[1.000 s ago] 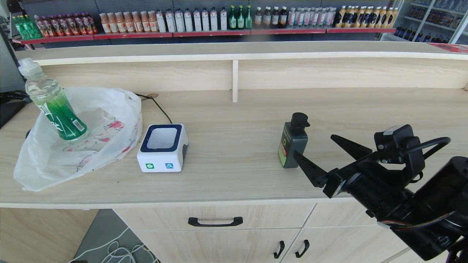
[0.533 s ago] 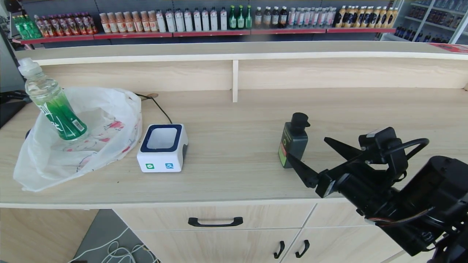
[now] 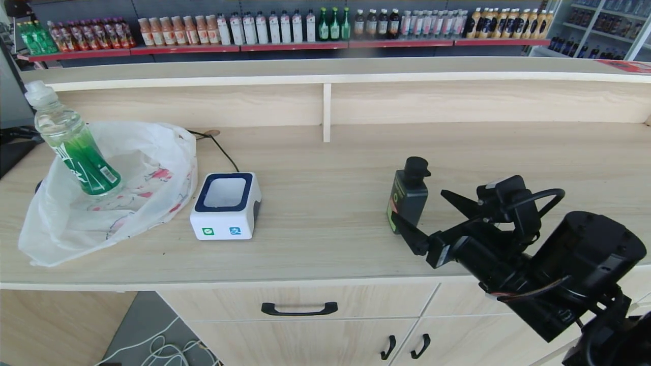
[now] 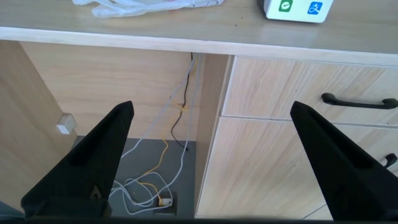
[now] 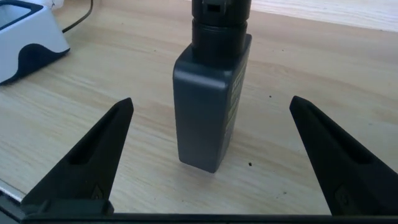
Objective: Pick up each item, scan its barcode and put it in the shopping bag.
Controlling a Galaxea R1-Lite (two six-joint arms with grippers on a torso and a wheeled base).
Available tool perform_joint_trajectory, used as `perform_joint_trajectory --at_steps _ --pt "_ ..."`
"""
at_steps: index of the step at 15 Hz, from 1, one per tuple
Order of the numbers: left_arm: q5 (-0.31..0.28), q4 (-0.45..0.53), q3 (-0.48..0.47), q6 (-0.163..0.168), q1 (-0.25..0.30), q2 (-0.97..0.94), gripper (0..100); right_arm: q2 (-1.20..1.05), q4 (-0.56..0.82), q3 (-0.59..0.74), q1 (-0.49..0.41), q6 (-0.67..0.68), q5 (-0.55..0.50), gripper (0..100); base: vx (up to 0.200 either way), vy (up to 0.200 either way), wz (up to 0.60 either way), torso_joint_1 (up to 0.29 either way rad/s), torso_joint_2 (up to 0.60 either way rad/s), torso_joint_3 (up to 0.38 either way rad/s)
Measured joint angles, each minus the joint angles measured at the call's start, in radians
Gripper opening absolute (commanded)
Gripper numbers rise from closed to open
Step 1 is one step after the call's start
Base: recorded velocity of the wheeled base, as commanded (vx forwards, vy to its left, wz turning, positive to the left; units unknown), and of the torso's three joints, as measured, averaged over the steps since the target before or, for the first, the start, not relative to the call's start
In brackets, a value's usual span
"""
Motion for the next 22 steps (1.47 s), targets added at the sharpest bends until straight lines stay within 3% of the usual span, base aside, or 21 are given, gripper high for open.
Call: perform_joint_trajectory --at_steps 8,22 --pt "0.0 0.0 0.0 0.0 0.0 0.0 100 0.064 0.013 -0.106 0.009 0.008 -0.133 100 0.0 0.0 0.0 0.0 0.0 0.0" --pt "0.0 0.0 0.0 0.0 0.0 0.0 100 0.182 0.02 -0.261 0.004 0.007 -0.205 100 0.0 0.0 0.0 0.0 0.0 0.0"
